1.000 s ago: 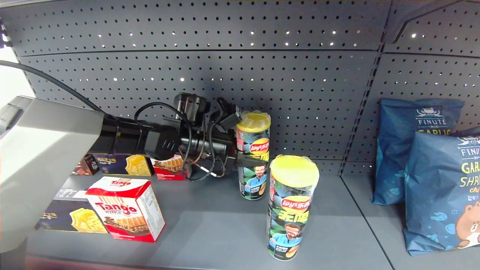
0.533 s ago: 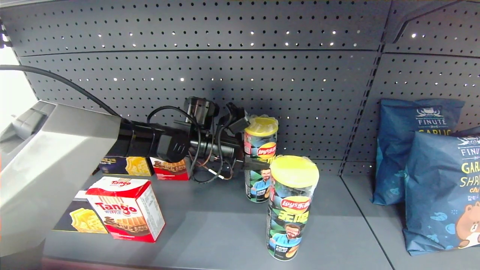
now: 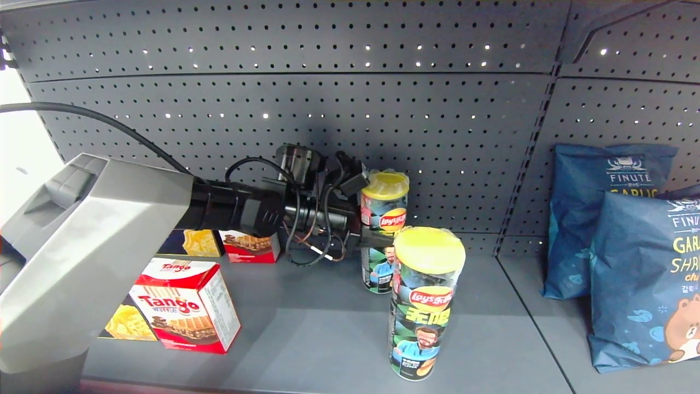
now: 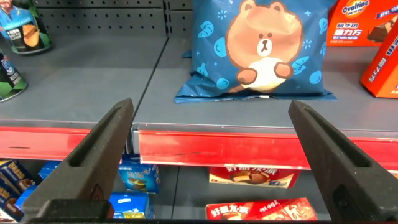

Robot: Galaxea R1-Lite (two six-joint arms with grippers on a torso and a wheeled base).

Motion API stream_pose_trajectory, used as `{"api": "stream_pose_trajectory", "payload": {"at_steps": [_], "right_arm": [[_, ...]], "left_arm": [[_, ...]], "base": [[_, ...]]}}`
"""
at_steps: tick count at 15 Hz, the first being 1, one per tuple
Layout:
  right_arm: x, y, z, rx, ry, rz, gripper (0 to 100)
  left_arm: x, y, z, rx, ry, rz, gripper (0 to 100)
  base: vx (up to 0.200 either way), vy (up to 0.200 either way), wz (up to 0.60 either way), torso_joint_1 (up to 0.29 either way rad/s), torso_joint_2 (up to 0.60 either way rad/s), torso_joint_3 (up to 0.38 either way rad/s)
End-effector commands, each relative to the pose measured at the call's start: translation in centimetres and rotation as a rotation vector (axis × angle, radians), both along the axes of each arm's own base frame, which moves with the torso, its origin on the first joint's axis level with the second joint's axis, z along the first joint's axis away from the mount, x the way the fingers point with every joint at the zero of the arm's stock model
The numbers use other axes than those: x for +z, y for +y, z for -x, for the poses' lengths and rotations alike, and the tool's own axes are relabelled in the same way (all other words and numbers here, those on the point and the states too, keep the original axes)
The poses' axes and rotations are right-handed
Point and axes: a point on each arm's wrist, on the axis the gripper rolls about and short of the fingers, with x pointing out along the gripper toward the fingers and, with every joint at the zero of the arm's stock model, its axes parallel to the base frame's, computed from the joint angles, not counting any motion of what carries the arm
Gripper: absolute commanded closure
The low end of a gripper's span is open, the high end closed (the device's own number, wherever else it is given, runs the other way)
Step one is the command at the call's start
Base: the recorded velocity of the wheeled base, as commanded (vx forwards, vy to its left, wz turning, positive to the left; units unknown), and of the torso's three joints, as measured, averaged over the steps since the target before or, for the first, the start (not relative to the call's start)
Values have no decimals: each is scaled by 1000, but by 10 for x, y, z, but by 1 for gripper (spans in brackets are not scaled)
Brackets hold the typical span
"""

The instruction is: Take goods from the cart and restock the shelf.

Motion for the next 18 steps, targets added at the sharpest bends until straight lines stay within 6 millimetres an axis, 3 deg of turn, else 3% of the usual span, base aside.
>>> {"api": "stream_pose_trajectory", "payload": {"at_steps": [1, 4, 5, 11, 18], "right_arm": [[0, 0, 0, 0, 1, 0, 0], [0, 0, 0, 0, 1, 0, 0], [0, 0, 0, 0, 1, 0, 0], [0, 0, 0, 0, 1, 0, 0], [0, 0, 0, 0, 1, 0, 0]], "left_arm": [[-3, -4, -1, 4, 1, -7, 100], [-5, -6, -1, 29, -6, -23, 100], [-5, -7, -1, 26, -8, -22, 0], [-1, -4, -2, 34, -26, -13, 0], [15, 32, 0, 104, -44, -8, 0]], "base": [[0, 0, 0, 0, 0, 0], [0, 0, 0, 0, 0, 0], [0, 0, 0, 0, 0, 0], [0, 0, 0, 0, 0, 0], [0, 0, 0, 0, 0, 0]]}}
